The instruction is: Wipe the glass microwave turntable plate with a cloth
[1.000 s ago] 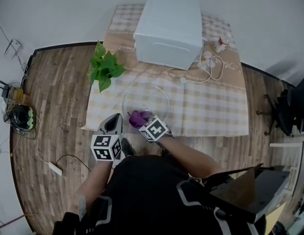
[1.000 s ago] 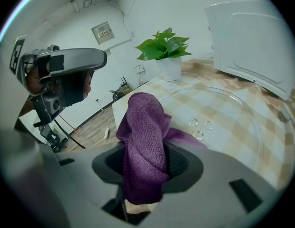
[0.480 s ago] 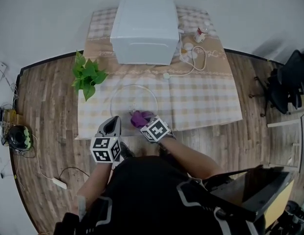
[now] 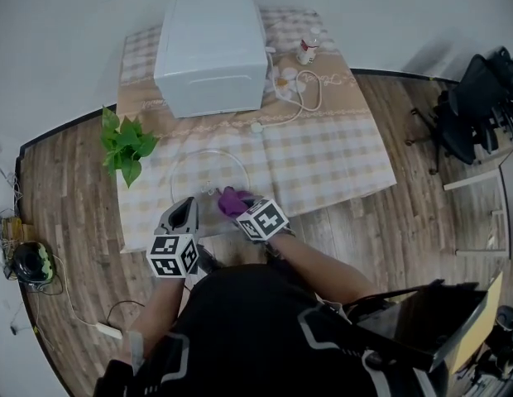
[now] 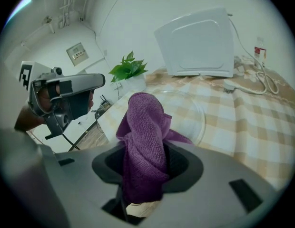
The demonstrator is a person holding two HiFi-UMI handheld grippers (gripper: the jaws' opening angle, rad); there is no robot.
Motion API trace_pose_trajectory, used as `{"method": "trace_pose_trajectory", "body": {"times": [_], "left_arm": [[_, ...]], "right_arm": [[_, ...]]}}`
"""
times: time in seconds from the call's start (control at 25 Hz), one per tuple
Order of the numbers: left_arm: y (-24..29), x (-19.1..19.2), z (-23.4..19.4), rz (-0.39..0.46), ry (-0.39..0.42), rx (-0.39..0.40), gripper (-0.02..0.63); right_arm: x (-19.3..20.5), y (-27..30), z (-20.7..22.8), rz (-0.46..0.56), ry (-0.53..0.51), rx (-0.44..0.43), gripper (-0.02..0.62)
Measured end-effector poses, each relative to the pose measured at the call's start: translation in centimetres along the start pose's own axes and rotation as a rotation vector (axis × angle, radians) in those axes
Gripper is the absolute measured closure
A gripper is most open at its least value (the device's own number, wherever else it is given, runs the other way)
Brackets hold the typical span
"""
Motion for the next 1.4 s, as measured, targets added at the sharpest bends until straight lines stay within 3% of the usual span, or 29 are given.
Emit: {"method": "trace_pose_trajectory", "body": {"times": [0.16,0.32,0.52,0.68,0.76,0.96,1.2,1.4], "left_arm": [[0.2,-1.2,0.6,0.024,0.041,0.020,0.604],[0.2,-2.4,1.3,0.042,0.151,0.030,0.603],[-0.3,-4.9,1.7,0.093,0.131,0.065,0.604],[-1.1,-6.8,2.6,0.131,0.196,0.054,0.604],[-1.5,-7.7,2.9,0.154,0.191,0.063,0.604],[-2.4,-9.9,4.0,0.196,0.251,0.045,0.603],[-3.8,-11.7,3.8,0.251,0.152,0.085,0.604],[-4.2,-12.8,4.4,0.261,0.156,0.117,0.603]], "right_arm": [[-0.7,-2.8,1.0,0.081,0.016,0.052,0.414],[-2.0,-6.1,2.1,0.172,0.014,0.132,0.414],[-4.8,-10.2,2.8,0.324,0.020,0.196,0.414],[-6.6,-12.9,2.9,0.412,0.020,0.219,0.414],[-7.1,-14.0,2.9,0.445,0.014,0.233,0.414],[-8.1,-16.3,2.8,0.501,-0.048,0.329,0.416],[-9.6,-18.0,2.7,0.597,-0.059,0.371,0.428],[-11.0,-19.1,2.4,0.613,-0.079,0.369,0.433]]}}
Point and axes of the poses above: the fingertips, and each gripper's own axes: y forward along the fingers, z to its right, x out of its underside, the point moved 10 cm from there along -y, backward along the fingers, and after that the axes turned 10 degrees about -y, right-handed, at the moved point
